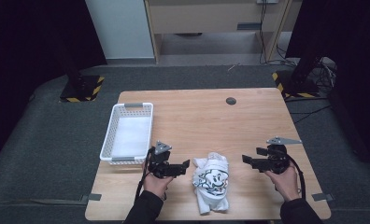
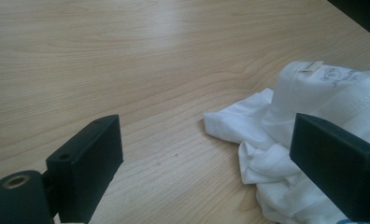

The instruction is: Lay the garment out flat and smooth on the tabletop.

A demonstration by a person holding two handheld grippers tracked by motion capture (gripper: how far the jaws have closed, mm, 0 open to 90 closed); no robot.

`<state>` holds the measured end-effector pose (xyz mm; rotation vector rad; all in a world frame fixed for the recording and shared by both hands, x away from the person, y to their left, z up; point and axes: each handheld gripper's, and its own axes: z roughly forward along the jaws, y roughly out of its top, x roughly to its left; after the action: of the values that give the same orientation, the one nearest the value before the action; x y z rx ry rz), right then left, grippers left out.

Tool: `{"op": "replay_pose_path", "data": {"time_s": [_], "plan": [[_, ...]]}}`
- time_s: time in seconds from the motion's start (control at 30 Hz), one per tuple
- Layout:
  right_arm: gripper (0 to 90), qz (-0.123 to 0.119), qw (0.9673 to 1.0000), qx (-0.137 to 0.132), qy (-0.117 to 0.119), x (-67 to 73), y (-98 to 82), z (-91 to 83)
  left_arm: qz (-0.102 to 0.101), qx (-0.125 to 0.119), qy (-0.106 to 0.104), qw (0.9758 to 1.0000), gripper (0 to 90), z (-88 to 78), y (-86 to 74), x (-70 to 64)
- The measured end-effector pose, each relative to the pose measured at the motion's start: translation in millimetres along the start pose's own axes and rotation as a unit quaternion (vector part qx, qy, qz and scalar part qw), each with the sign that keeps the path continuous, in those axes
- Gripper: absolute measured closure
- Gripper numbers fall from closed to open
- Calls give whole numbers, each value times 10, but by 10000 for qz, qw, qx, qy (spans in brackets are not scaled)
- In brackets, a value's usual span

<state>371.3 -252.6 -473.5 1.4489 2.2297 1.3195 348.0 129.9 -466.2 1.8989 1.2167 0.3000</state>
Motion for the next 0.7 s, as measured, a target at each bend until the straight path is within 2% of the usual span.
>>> {"op": "replay_pose_path", "data": {"time_s": [0.2,0.3,0.47,0.57,0.7], "plan": [[188,-7,9999,34,133,42,-13,36,28,72,-149,9999,105,71,4,-64],[193,-35,9997,51,230,78,-19,65,-23,91,-290,9995,110,98,-3,-86],[195,-39,9995,72,317,112,-24,100,-38,118,-406,9991,117,113,-19,-104],[206,42,9989,42,470,142,-22,148,-42,143,-504,9986,123,127,-34,-131],[208,-39,9979,156,630,225,-29,237,13,197,-587,9981,135,157,-50,-181]]}}
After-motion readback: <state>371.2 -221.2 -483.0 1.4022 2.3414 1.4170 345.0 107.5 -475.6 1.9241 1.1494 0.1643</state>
